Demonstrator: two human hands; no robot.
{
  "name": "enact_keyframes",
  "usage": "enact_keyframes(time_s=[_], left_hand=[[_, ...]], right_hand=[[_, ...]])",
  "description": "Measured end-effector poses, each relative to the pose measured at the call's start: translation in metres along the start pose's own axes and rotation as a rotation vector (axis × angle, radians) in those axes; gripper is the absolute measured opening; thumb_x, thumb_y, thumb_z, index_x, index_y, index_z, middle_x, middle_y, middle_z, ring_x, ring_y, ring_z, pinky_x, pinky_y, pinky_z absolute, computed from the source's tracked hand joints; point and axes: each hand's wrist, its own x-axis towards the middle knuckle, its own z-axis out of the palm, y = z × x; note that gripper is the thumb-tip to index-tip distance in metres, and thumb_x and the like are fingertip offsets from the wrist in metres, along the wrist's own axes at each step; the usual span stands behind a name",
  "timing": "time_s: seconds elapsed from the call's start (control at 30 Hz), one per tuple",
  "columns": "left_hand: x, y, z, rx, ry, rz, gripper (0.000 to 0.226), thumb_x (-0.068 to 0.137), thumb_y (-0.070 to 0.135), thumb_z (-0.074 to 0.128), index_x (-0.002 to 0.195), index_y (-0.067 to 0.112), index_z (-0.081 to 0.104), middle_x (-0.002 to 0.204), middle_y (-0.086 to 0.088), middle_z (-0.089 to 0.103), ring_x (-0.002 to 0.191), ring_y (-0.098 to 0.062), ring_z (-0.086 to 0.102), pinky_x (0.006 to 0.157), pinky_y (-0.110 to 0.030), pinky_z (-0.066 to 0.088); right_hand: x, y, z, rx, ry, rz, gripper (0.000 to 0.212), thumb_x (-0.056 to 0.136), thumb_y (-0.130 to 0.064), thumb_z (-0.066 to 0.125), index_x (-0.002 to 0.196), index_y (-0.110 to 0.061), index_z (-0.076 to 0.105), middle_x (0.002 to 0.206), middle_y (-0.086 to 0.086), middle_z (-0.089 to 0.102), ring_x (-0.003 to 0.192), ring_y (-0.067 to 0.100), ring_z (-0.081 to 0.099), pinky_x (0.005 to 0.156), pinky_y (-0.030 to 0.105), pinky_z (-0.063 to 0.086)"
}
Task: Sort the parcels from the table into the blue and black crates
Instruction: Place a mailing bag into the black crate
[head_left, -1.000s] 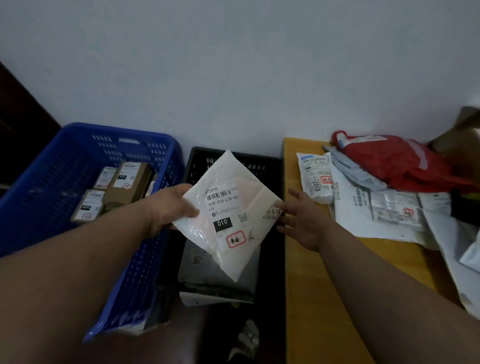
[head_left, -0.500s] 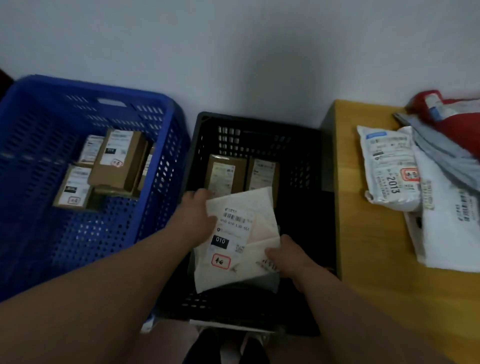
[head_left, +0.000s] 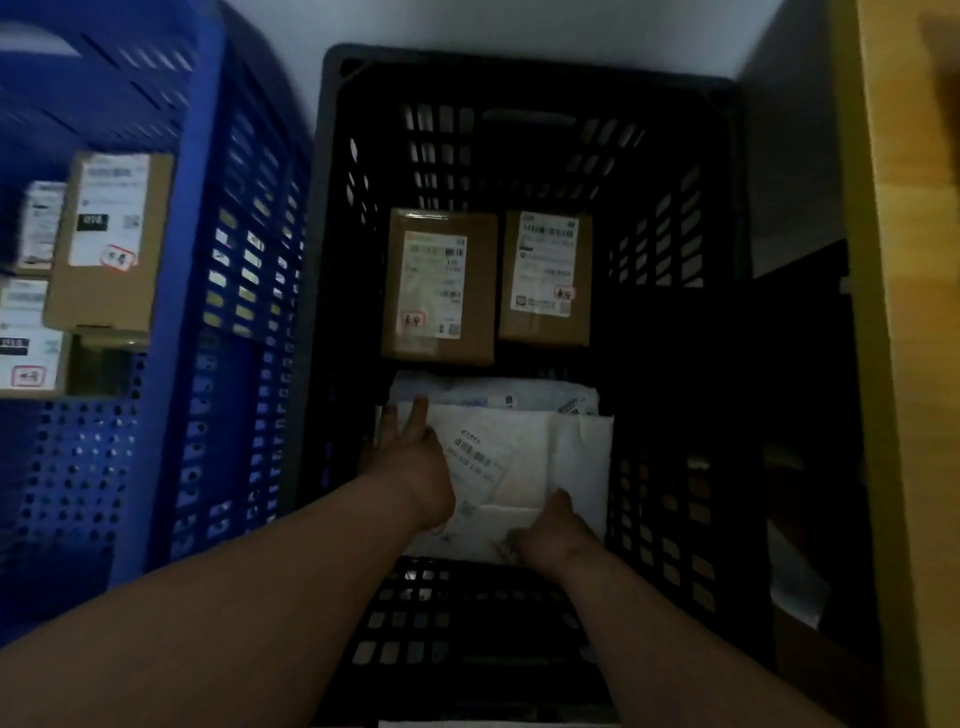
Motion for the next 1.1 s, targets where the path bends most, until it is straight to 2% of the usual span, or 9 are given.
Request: enact_keyframes(time_s=[0.07, 0.2, 0.37, 0.43, 0.7, 0.77, 0.9, 1.03, 1.1], left_hand=[[-0.002, -0.003, 0.002, 0.012, 0.031, 0.005, 0.090, 0.085, 0.042, 0.063, 0.154, 0.014, 0.013, 0.157, 0.003, -0.029, 0.144, -0.033, -0.023, 0.120, -0.049, 0.006], [-0.017, -0.003, -0.007, -0.019, 0.078, 0.097, 0.073, 0.090, 0.041, 0.057, 0.150, 0.013, 0.026, 0.161, -0.004, -0.018, 0.147, -0.035, -0.013, 0.120, -0.047, 0.010], [-0.055, 0.007, -0.039, -0.062, 0.127, 0.141, 0.068, 0.093, 0.045, 0.052, 0.150, 0.018, 0.028, 0.162, -0.009, -0.010, 0.147, -0.035, -0.004, 0.120, -0.043, 0.011], [-0.075, 0.013, -0.058, -0.090, 0.157, 0.150, 0.067, 0.093, 0.046, 0.052, 0.150, 0.021, 0.029, 0.162, -0.008, -0.007, 0.147, -0.034, -0.002, 0.120, -0.043, 0.013], [-0.158, 0.053, -0.138, -0.096, 0.354, 0.169, 0.069, 0.090, 0.052, 0.052, 0.149, 0.021, 0.032, 0.161, -0.010, 0.006, 0.146, -0.031, 0.011, 0.118, -0.037, 0.018], [-0.177, 0.072, -0.150, -0.085, 0.391, 0.177, 0.064, 0.091, 0.050, 0.052, 0.145, 0.018, 0.037, 0.160, -0.012, 0.012, 0.146, -0.029, 0.014, 0.116, -0.034, 0.018], [-0.209, 0.117, -0.160, -0.071, 0.422, 0.212, 0.058, 0.090, 0.049, 0.053, 0.140, 0.022, 0.046, 0.149, -0.010, 0.035, 0.135, -0.027, 0.035, 0.109, -0.035, 0.035], [-0.234, 0.178, -0.154, -0.121, 0.415, 0.193, 0.064, 0.092, 0.049, 0.053, 0.145, 0.015, 0.040, 0.154, -0.012, 0.028, 0.139, -0.027, 0.031, 0.110, -0.032, 0.031], [-0.245, 0.213, -0.148, -0.180, 0.409, 0.205, 0.064, 0.093, 0.047, 0.054, 0.145, 0.013, 0.040, 0.154, -0.011, 0.029, 0.140, -0.026, 0.031, 0.110, -0.032, 0.031]], right_hand=[[-0.003, -0.002, -0.002, -0.037, -0.026, -0.038, 0.087, 0.092, -0.033, 0.060, 0.155, -0.017, 0.002, 0.149, 0.012, 0.036, 0.130, 0.027, 0.044, 0.094, 0.021, 0.038], [-0.024, -0.008, -0.018, -0.140, -0.065, -0.086, 0.070, 0.092, -0.034, 0.059, 0.150, -0.014, 0.026, 0.148, 0.011, 0.039, 0.129, 0.025, 0.045, 0.095, 0.020, 0.038], [-0.073, -0.022, -0.049, -0.113, -0.017, -0.202, 0.060, 0.094, -0.033, 0.056, 0.146, -0.013, 0.034, 0.146, 0.009, 0.041, 0.128, 0.024, 0.045, 0.097, 0.022, 0.038], [-0.098, -0.029, -0.062, -0.102, 0.023, -0.261, 0.058, 0.096, -0.033, 0.054, 0.146, -0.013, 0.035, 0.146, 0.010, 0.041, 0.128, 0.024, 0.044, 0.101, 0.023, 0.038], [-0.196, -0.043, -0.127, -0.136, 0.280, -0.527, 0.051, 0.096, -0.027, 0.051, 0.144, -0.014, 0.041, 0.141, 0.010, 0.049, 0.126, 0.026, 0.049, 0.093, 0.025, 0.040], [-0.216, -0.031, -0.145, -0.089, 0.348, -0.582, 0.049, 0.094, -0.027, 0.054, 0.142, -0.016, 0.045, 0.139, 0.008, 0.051, 0.124, 0.024, 0.051, 0.088, 0.022, 0.037], [-0.245, 0.009, -0.189, -0.052, 0.488, -0.642, 0.041, 0.092, -0.025, 0.056, 0.133, -0.018, 0.055, 0.133, 0.006, 0.058, 0.119, 0.021, 0.055, 0.085, 0.022, 0.039], [-0.267, 0.068, -0.236, -0.088, 0.643, -0.659, 0.042, 0.092, -0.018, 0.052, 0.133, -0.018, 0.055, 0.134, 0.005, 0.055, 0.122, 0.021, 0.052, 0.099, 0.030, 0.042], [-0.274, 0.104, -0.258, -0.151, 0.731, -0.645, 0.038, 0.093, -0.019, 0.049, 0.130, -0.018, 0.056, 0.127, 0.005, 0.054, 0.118, 0.024, 0.052, 0.097, 0.034, 0.044]])
